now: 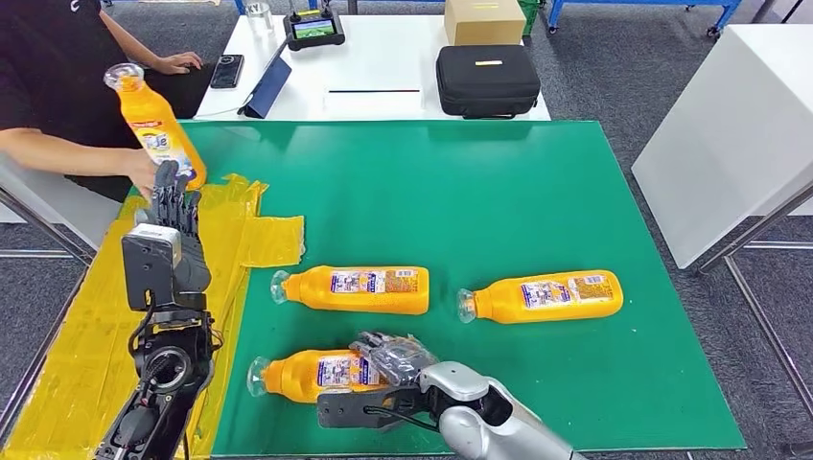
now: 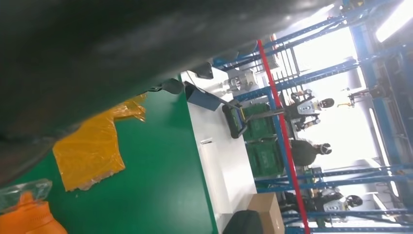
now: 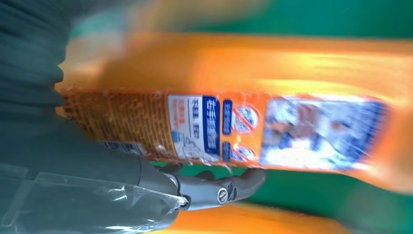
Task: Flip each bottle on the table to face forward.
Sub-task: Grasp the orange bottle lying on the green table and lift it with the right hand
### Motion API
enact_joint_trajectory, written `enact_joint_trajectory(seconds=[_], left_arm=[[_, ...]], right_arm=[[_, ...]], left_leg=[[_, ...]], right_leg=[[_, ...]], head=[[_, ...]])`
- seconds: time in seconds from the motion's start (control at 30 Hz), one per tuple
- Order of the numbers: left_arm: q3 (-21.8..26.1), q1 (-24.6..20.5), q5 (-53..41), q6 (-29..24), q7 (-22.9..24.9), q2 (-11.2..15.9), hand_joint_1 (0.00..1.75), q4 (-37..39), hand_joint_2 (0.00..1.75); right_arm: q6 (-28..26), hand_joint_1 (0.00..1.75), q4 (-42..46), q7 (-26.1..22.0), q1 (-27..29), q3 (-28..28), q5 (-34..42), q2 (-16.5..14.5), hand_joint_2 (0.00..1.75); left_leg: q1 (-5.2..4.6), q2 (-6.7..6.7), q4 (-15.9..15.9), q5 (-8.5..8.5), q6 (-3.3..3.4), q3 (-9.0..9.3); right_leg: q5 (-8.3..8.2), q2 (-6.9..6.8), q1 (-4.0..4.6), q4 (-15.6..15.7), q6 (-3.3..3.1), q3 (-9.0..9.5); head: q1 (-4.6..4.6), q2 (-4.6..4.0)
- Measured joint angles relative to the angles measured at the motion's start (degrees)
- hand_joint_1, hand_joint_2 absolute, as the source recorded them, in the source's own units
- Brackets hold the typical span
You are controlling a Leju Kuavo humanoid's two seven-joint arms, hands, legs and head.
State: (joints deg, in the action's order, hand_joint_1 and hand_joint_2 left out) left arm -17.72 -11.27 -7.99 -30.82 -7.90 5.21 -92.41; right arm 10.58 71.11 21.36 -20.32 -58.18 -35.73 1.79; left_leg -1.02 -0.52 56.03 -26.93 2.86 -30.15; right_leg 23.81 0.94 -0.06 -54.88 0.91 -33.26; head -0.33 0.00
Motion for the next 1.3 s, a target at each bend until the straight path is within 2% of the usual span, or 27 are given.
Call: enact_joint_trajectory(seconds=[0.1,0.27,0.43,0.53,0.63,0.87,1.0,1.13,1.2,1.3], left_arm=[[-0.75,-0.36,0.87,-0.03,-0.44,0.07,0.00,0.16,0.00],[-1.33,-0.69,2.28,-0.02,-1.11,0.22,0.00,0.29,0.00],[-1.51,-0.67,2.95,0.12,-1.55,0.44,0.00,0.55,0.00],[-1.55,-0.52,3.61,0.26,-1.54,0.57,0.00,0.78,0.00],[-1.56,-0.09,4.56,0.66,-1.27,0.65,0.00,0.81,0.00],[-0.26,1.48,9.16,2.56,0.28,0.78,0.00,0.33,0.00],[0.77,2.69,12.51,4.43,0.90,0.99,0.00,-0.31,0.00],[1.29,3.98,26.73,14.09,2.69,1.71,0.00,-0.79,1.75],[1.31,4.96,32.30,18.38,2.67,2.36,0.00,-1.10,1.75],[1.22,6.48,35.49,21.48,2.56,3.16,0.00,-2.54,1.75]], right_arm=[[-2.21,1.75,-5.22,1.20,-0.54,-2.09,-9.23,-1.20,1.75],[-4.06,1.75,-10.75,1.49,-0.78,-2.68,-14.46,-2.50,1.75],[-3.96,1.75,-10.95,1.64,-0.18,-1.00,-15.38,-2.53,1.75],[-3.81,1.75,-9.49,1.20,1.12,1.72,-13.48,-2.05,1.75],[-2.61,1.75,-5.34,-0.02,3.16,6.17,-7.13,-0.50,1.75],[-2.05,1.75,7.95,-5.84,10.13,17.15,14.84,4.68,1.75],[-2.81,1.75,15.11,-8.04,12.82,22.16,20.01,7.09,1.75],[-5.87,1.75,21.05,-16.69,15.29,25.78,25.81,8.74,1.75],[-6.86,1.75,24.75,-21.01,16.59,28.19,28.62,9.44,1.75],[-7.72,1.75,29.54,-24.55,18.34,31.77,29.92,10.00,1.75]], left_leg=[[0.00,0.06,0.00,-0.01,-0.01,0.13],[0.01,0.30,-0.01,-0.16,-0.13,0.68],[0.01,0.15,-0.02,-0.02,-0.12,0.79],[0.00,0.02,-0.02,0.08,-0.09,0.83],[-0.02,-0.02,-0.02,0.11,-0.06,0.80],[-0.05,-0.02,0.00,0.10,-0.04,0.37],[-0.05,0.00,0.00,0.09,-0.03,0.16],[-0.02,-0.03,0.00,0.09,-0.04,0.04],[0.00,0.01,0.00,0.09,-0.04,0.01],[0.01,0.02,0.00,0.08,-0.04,0.00]], right_leg=[[0.00,0.04,0.00,0.01,0.00,0.10],[0.03,0.30,0.02,0.07,-0.04,0.49],[0.01,0.19,0.03,0.08,-0.08,0.65],[-0.04,0.06,0.03,0.07,-0.10,0.75],[-0.10,-0.01,0.01,0.07,-0.16,0.78],[-0.13,-0.01,-0.02,0.14,-0.13,0.50],[-0.14,-0.01,-0.01,0.16,-0.12,0.24],[-0.14,-0.01,0.00,0.14,-0.12,0.12],[-0.14,0.00,0.01,0.14,-0.12,0.07],[-0.13,0.00,0.02,0.14,-0.12,0.06]], head=[[0.00,0.00],[-0.02,0.00],[-0.02,0.00],[-0.01,0.00],[-0.01,0.00],[0.00,-0.01],[-0.01,0.00],[-0.02,0.00],[-0.02,0.00],[-0.02,0.00]])
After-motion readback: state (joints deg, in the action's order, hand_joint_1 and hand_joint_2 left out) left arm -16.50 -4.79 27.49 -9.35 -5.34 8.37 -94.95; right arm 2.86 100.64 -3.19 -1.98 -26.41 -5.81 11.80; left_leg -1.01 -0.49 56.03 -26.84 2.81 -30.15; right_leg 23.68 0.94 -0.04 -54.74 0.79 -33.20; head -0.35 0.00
